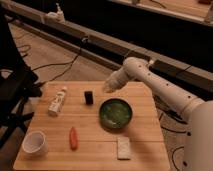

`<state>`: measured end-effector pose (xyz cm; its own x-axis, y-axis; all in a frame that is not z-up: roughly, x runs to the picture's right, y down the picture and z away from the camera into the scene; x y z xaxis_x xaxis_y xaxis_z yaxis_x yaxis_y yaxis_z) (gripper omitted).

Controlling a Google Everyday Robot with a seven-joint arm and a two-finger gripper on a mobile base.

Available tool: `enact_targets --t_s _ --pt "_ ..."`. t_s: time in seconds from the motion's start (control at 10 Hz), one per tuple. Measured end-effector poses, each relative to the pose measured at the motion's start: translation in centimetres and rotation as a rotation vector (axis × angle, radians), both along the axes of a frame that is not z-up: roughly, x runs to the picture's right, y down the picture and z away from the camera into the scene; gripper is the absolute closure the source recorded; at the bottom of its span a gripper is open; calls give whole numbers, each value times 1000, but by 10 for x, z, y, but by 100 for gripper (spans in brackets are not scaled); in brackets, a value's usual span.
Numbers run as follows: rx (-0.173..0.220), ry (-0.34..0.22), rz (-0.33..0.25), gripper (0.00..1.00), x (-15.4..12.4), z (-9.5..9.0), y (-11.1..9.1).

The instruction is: Knock the eraser over

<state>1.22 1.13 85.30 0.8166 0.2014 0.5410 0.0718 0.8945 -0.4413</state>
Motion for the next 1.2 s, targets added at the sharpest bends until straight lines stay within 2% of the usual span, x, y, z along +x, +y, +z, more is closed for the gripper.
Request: enact_targets --t_s 0.4,0.7,0.9,1.1,1.2 --pt "-74 -77 13 100 -31 33 20" --pt "-112 -146 9 100 -59 51 29" --pt "-117 -224 23 100 -82 48 22" --pt "-89 -351 60 100 -110 23 -3" --pt "-75 -394 71 100 -119 14 -11"
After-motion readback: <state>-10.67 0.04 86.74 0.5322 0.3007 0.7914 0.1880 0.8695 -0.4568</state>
